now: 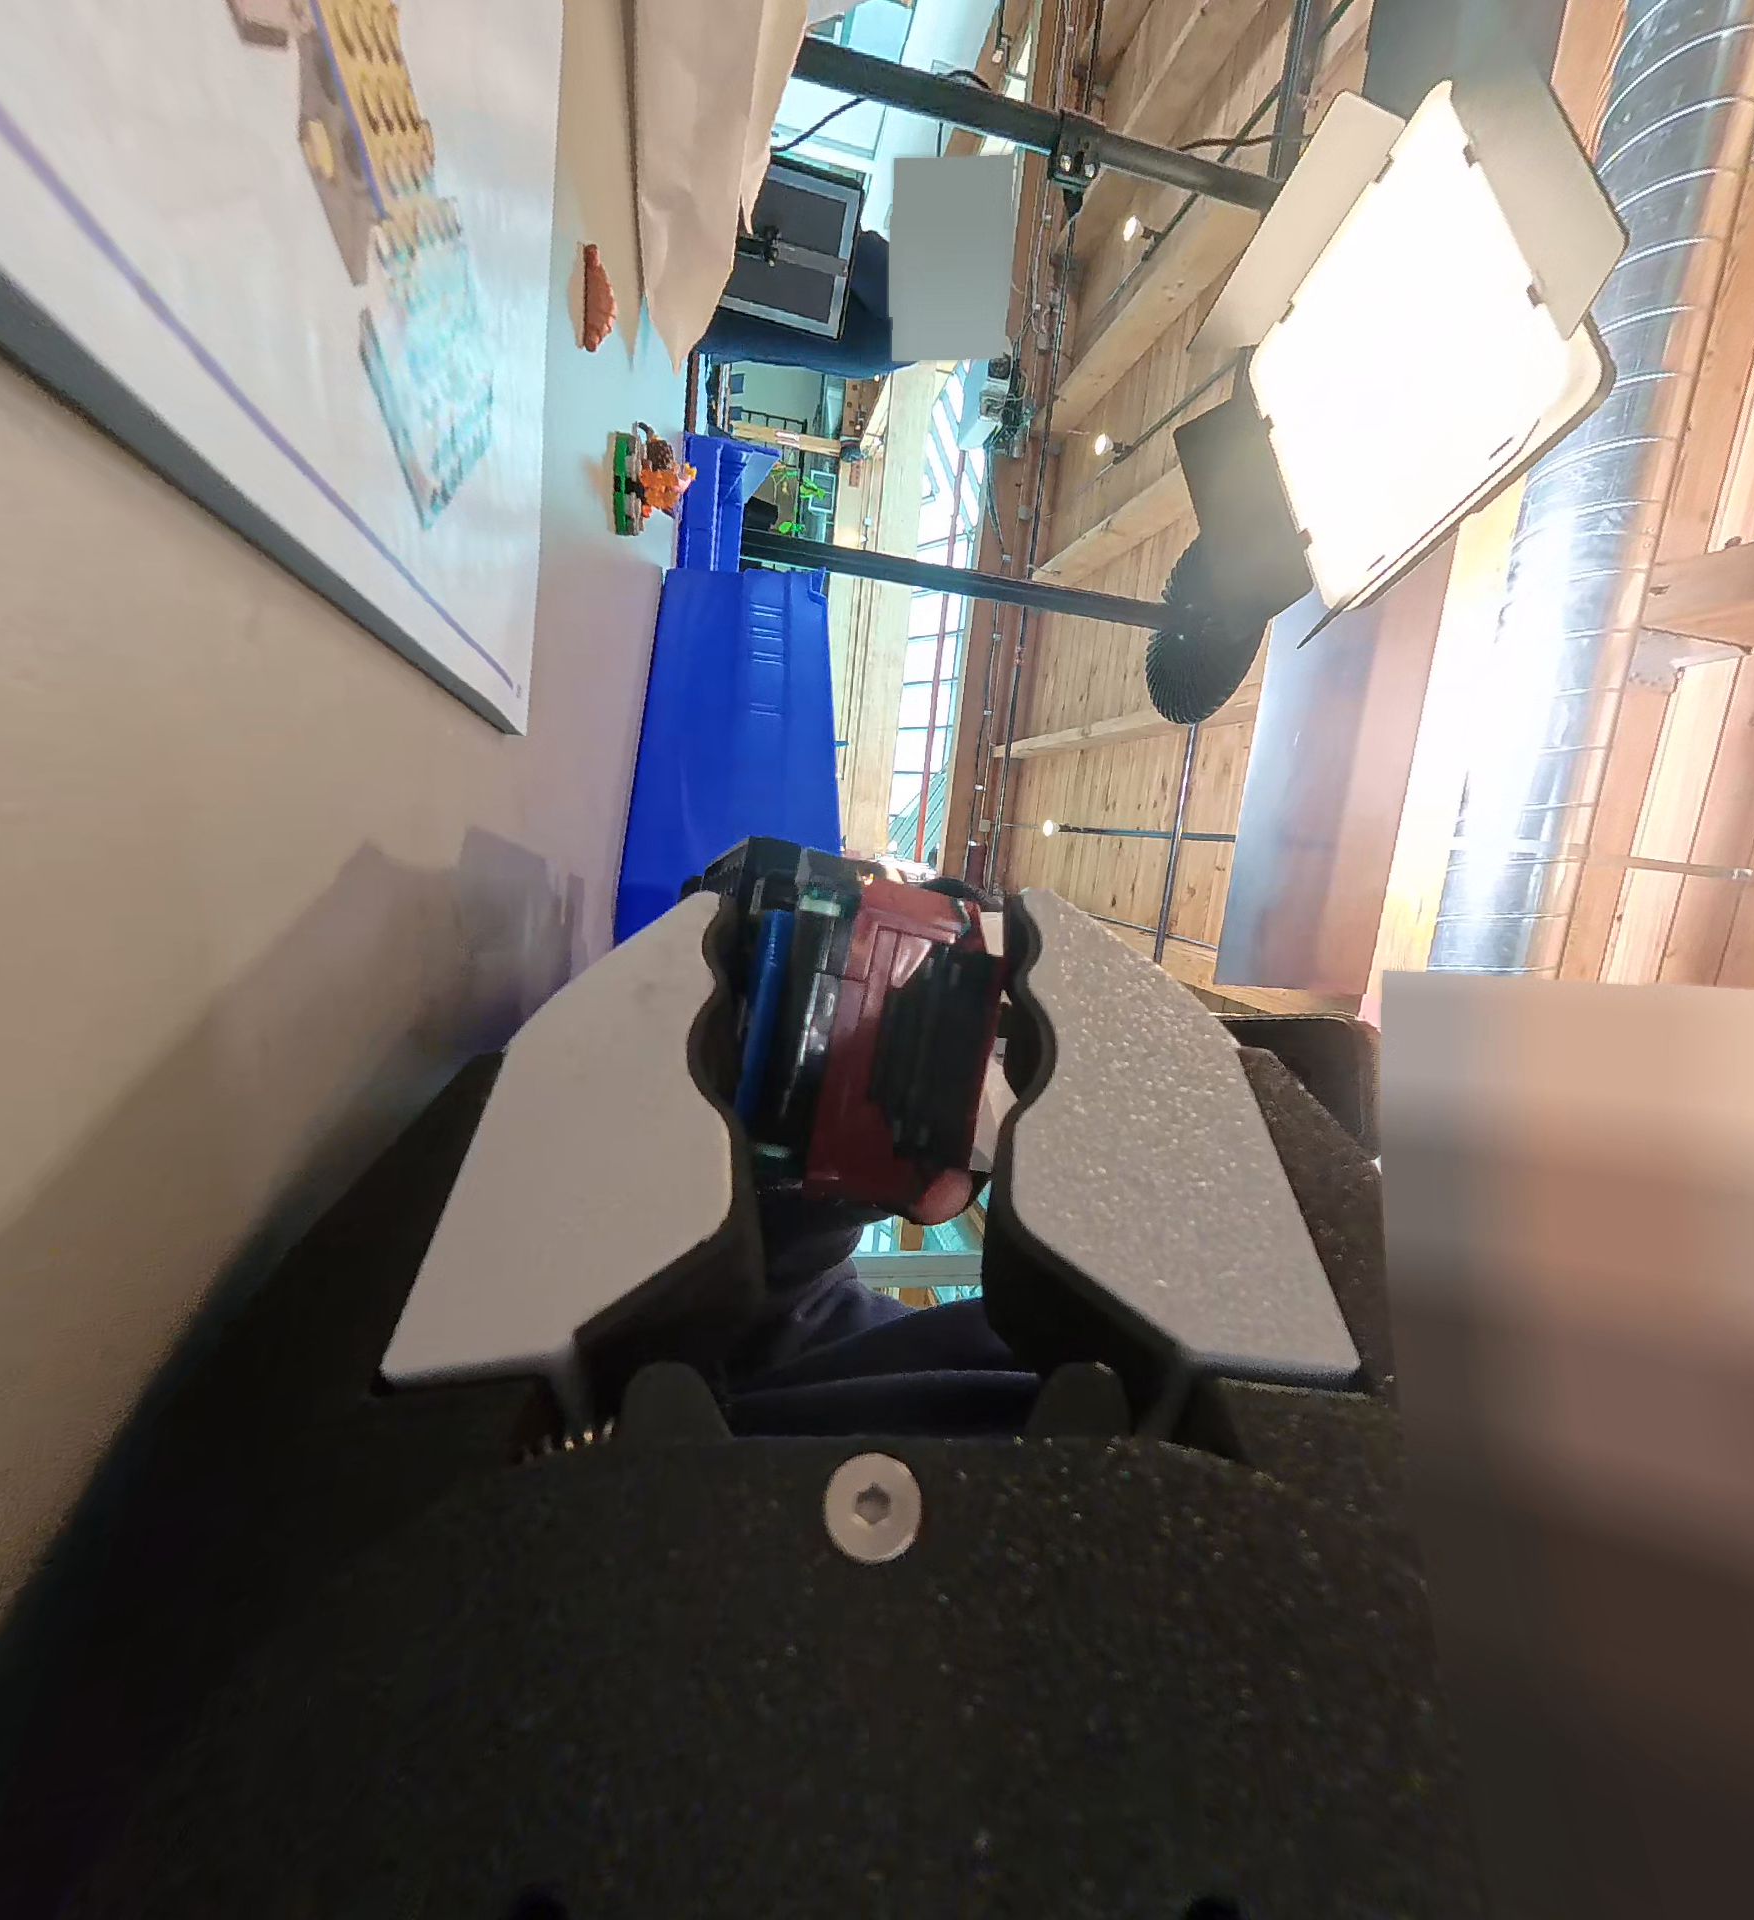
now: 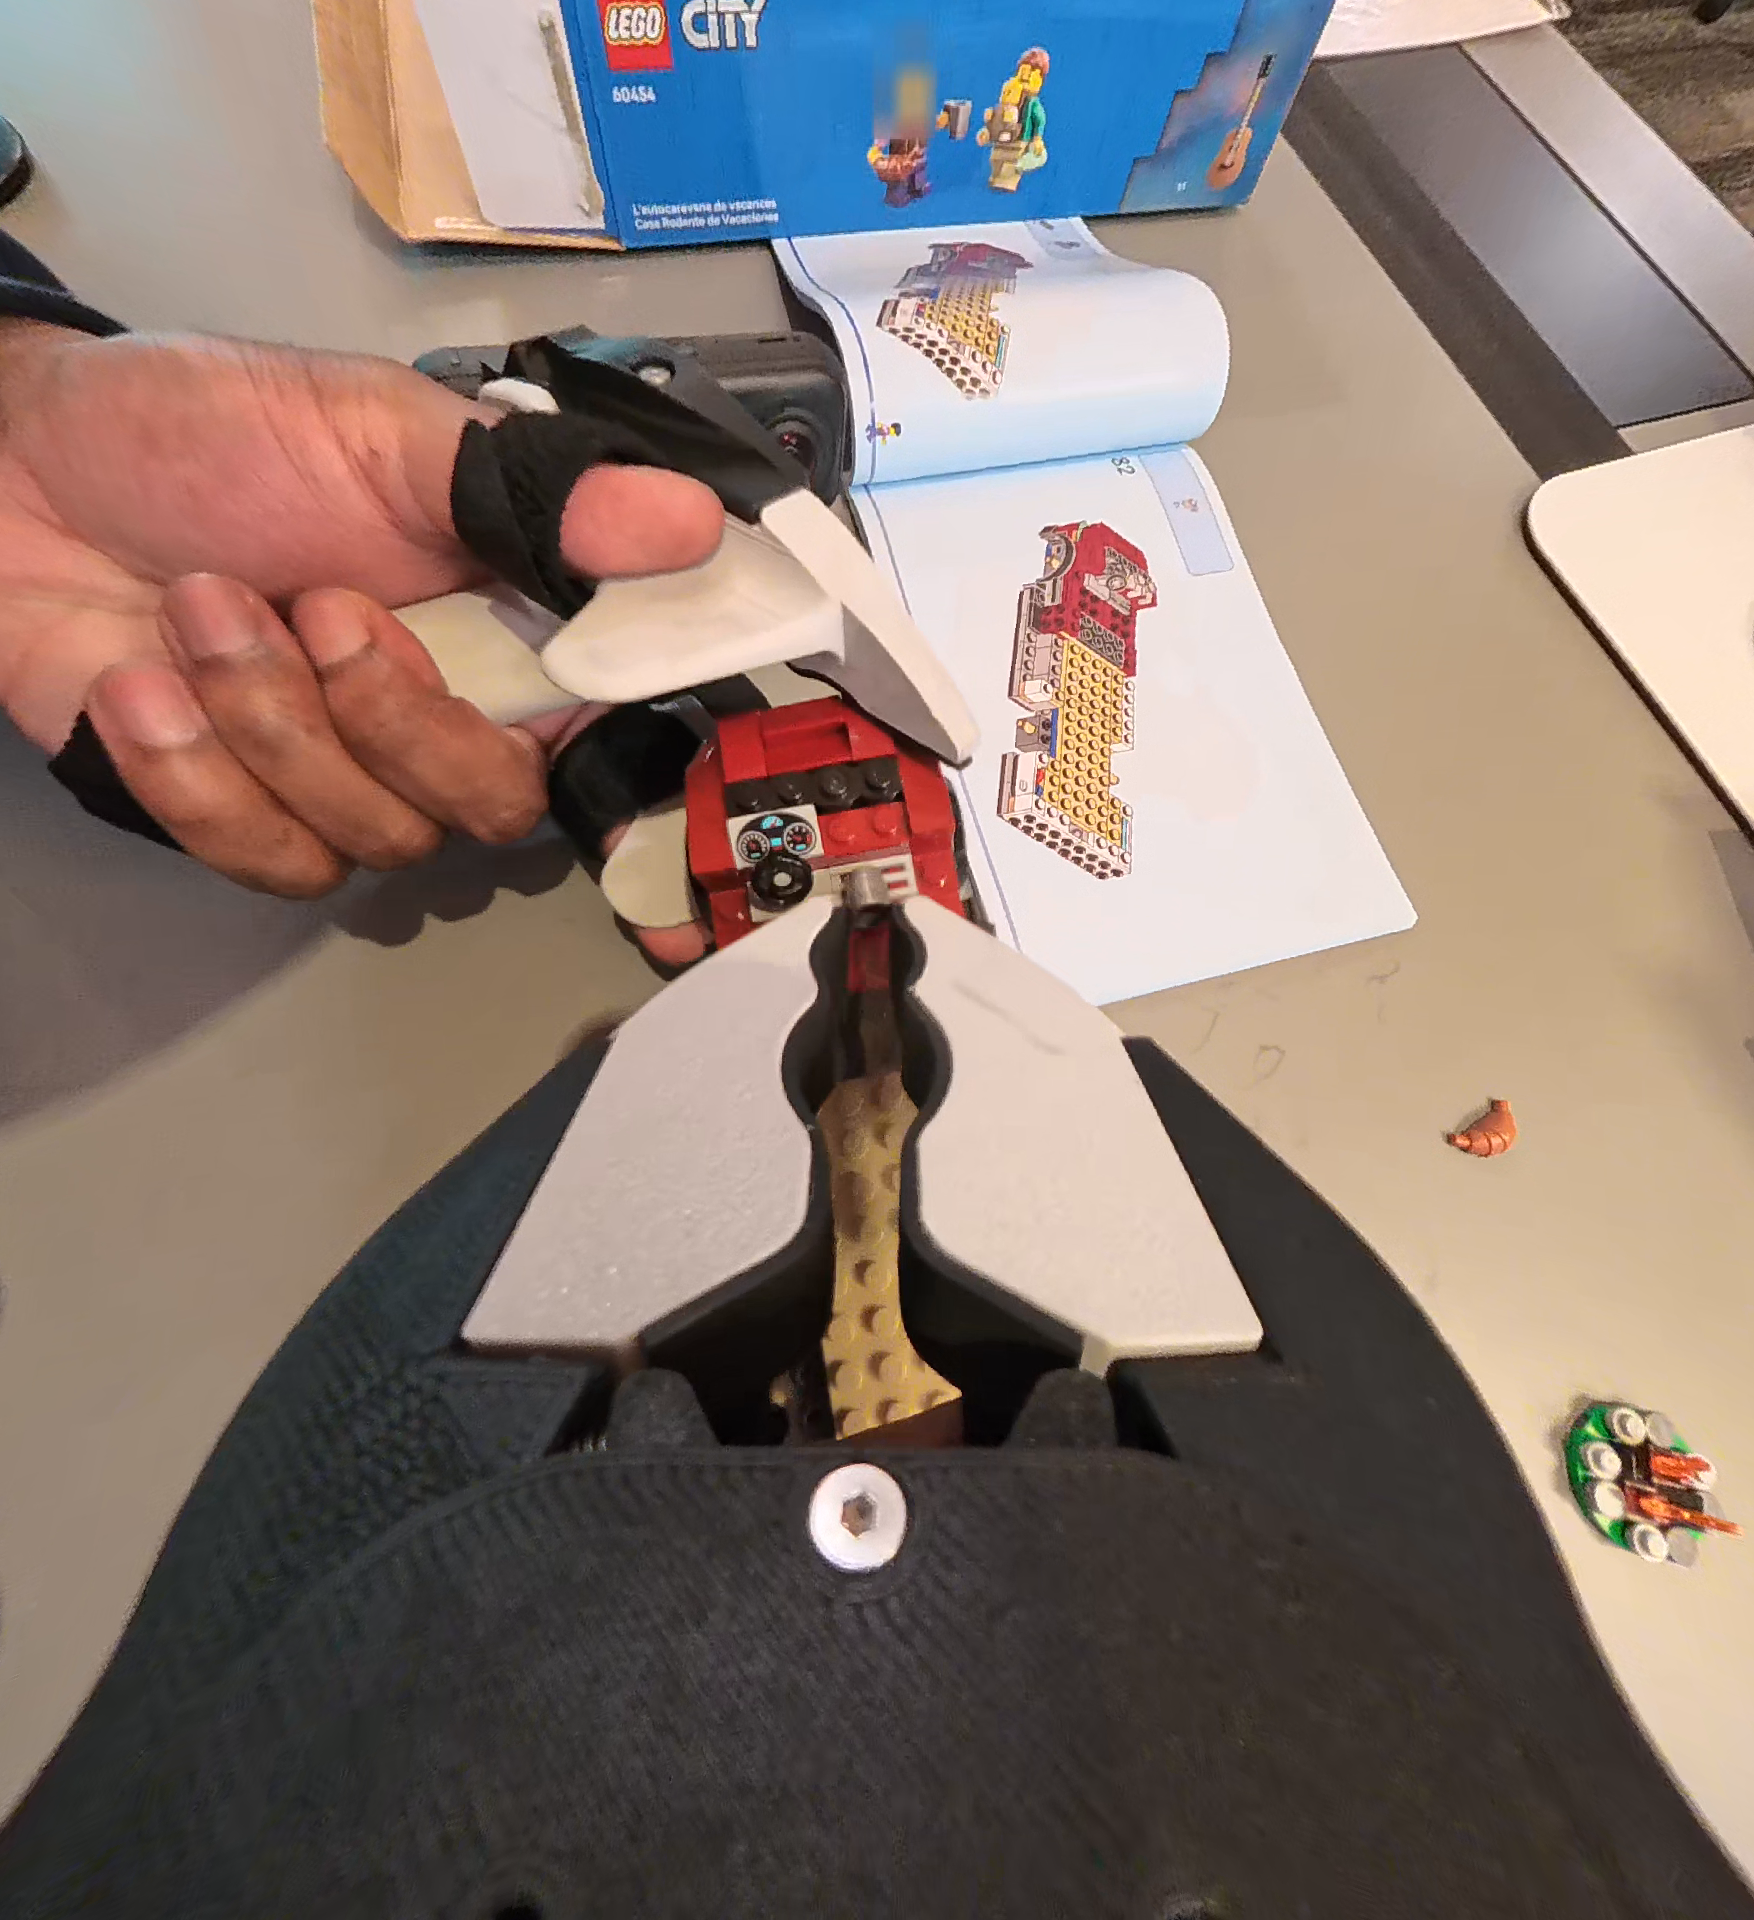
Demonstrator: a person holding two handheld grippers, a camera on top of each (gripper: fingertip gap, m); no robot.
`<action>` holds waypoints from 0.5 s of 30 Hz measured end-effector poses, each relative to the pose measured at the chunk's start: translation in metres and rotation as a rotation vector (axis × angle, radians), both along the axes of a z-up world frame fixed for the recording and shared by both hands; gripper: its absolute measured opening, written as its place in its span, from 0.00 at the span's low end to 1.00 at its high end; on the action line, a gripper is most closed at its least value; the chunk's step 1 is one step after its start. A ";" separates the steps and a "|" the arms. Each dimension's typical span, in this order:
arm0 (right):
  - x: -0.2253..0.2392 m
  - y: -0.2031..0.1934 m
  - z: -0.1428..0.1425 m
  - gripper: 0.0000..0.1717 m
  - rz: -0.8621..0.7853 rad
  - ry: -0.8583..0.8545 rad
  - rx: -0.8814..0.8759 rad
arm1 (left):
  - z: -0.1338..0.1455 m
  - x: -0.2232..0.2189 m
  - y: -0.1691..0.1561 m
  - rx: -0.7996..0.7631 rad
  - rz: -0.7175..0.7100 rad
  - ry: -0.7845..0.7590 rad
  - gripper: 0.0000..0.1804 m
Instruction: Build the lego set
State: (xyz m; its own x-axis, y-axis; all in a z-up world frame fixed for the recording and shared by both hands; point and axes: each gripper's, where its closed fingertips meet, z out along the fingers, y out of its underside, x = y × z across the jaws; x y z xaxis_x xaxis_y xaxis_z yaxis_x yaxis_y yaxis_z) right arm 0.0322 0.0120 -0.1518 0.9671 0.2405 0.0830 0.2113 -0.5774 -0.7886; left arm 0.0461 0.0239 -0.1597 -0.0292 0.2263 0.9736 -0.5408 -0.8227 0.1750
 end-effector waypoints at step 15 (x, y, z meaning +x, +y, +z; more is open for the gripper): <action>0.004 0.000 -0.003 0.01 -0.001 0.012 0.008 | -0.002 0.000 0.000 -0.006 0.001 -0.002 0.27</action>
